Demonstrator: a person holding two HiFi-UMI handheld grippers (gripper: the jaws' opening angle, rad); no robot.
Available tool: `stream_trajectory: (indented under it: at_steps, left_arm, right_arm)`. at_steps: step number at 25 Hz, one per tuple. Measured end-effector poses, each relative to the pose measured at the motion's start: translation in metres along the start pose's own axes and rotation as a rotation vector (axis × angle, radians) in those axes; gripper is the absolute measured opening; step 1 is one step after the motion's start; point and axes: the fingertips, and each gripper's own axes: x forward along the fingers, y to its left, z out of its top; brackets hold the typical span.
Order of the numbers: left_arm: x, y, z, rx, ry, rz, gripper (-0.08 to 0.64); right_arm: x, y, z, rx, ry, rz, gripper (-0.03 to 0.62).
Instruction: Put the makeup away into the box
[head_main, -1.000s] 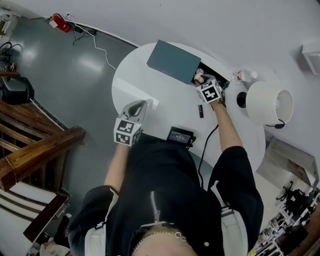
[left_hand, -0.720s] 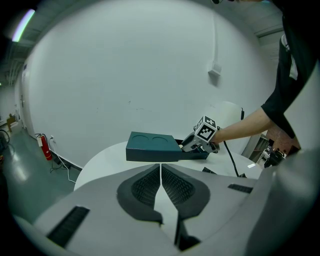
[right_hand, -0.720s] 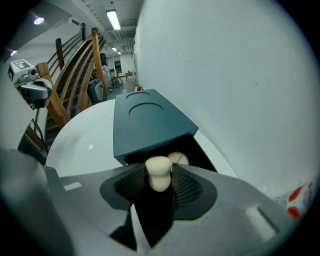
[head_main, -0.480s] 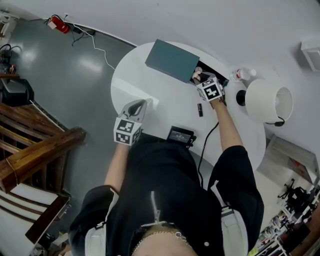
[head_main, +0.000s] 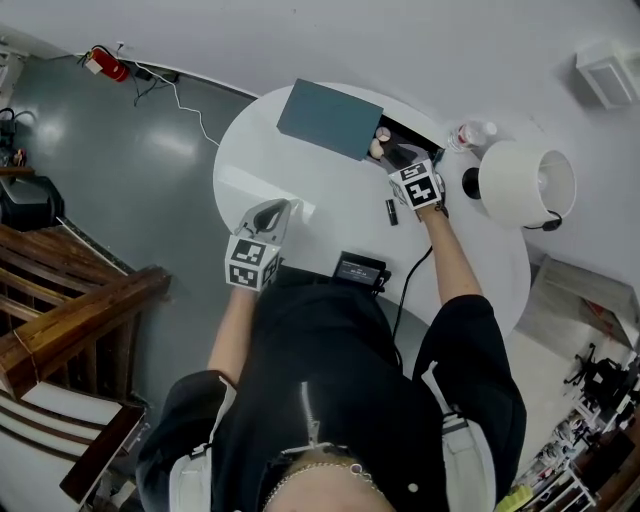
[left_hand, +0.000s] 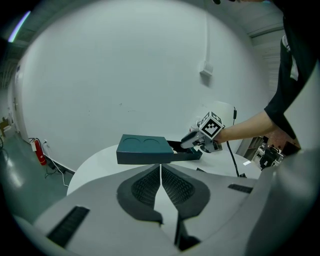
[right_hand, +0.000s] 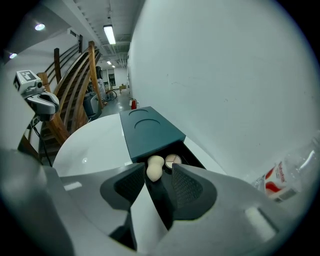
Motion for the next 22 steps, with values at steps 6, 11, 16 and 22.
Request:
stream_trajectory:
  at_steps: [6, 11, 16, 22]
  left_arm:
    - [0.003, -0.013, 0.003, 0.025, -0.004, -0.032, 0.014]
    - [0.009, -0.022, 0.004, 0.048, -0.006, -0.053, 0.014]
    - [0.013, -0.031, 0.006, 0.061, -0.005, -0.080, 0.014]
    - [0.015, -0.038, 0.006, 0.078, 0.001, -0.097, 0.014]
  right_arm:
    - [-0.025, 0.007, -0.010, 0.042, -0.051, -0.030, 0.166]
    - [-0.042, 0.014, -0.029, 0.079, -0.089, -0.053, 0.153]
    - [-0.049, 0.032, -0.064, 0.113, -0.040, -0.040, 0.153]
    - [-0.036, 0.059, -0.113, 0.152, 0.100, 0.017, 0.153]
